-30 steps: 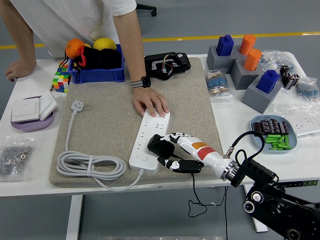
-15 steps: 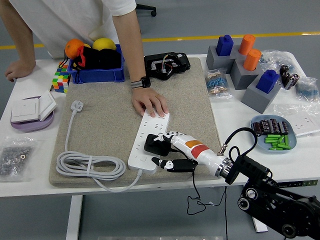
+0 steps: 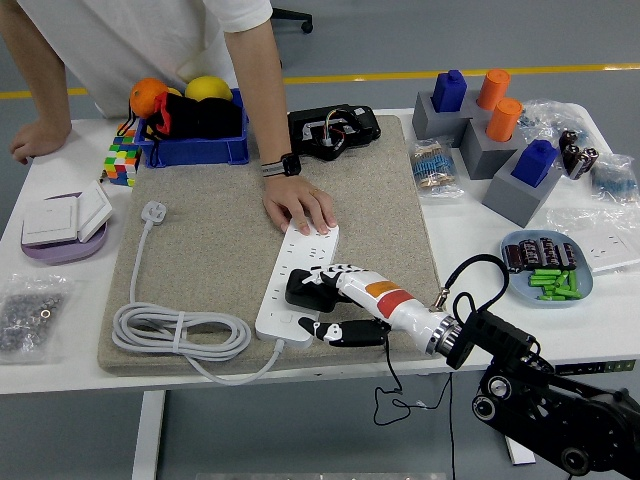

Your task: Press the white button,pick up the black plug,place it near the board,insert it into the board

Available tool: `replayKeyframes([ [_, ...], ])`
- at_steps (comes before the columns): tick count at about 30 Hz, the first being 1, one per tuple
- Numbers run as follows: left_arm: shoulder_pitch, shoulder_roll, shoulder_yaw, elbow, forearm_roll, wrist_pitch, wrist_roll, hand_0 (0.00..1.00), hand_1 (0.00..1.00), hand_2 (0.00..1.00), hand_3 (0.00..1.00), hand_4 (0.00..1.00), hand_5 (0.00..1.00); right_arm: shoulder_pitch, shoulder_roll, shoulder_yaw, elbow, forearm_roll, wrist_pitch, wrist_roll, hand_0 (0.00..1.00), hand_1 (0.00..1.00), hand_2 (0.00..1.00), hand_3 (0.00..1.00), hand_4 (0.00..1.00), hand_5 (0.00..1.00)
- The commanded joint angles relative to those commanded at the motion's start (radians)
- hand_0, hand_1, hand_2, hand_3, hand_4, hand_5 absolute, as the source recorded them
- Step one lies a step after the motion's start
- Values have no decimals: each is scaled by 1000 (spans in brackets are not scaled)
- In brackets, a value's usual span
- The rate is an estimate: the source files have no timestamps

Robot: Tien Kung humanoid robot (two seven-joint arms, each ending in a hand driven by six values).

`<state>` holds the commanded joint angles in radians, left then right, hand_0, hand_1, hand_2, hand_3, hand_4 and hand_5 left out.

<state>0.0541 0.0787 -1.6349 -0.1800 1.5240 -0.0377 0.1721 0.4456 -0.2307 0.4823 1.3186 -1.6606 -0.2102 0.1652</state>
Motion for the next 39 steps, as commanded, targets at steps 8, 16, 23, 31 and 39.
replayKeyframes([
  [8,-2,-1,0,0,1,0,-1,624,631,640,694,588,374,-1,-2,2,3,3,-5,6,966,841,794,759,718,723],
  [16,-3,-1,1,0,-1,0,-1,625,632,640,693,588,374,3,3,14,5,-6,-8,5,965,840,795,758,719,722],
  [23,-3,-3,0,0,-1,0,-1,625,632,639,694,588,374,13,0,71,41,-37,-10,-2,965,841,796,760,721,721],
  [31,-2,-4,1,0,-3,0,-1,625,631,640,693,588,374,13,-14,175,98,-86,-21,-4,961,838,793,764,748,707],
  [39,-1,1,0,0,-7,2,-2,624,631,640,694,588,374,-10,-38,378,101,-148,-33,-9,949,834,790,765,789,697],
])
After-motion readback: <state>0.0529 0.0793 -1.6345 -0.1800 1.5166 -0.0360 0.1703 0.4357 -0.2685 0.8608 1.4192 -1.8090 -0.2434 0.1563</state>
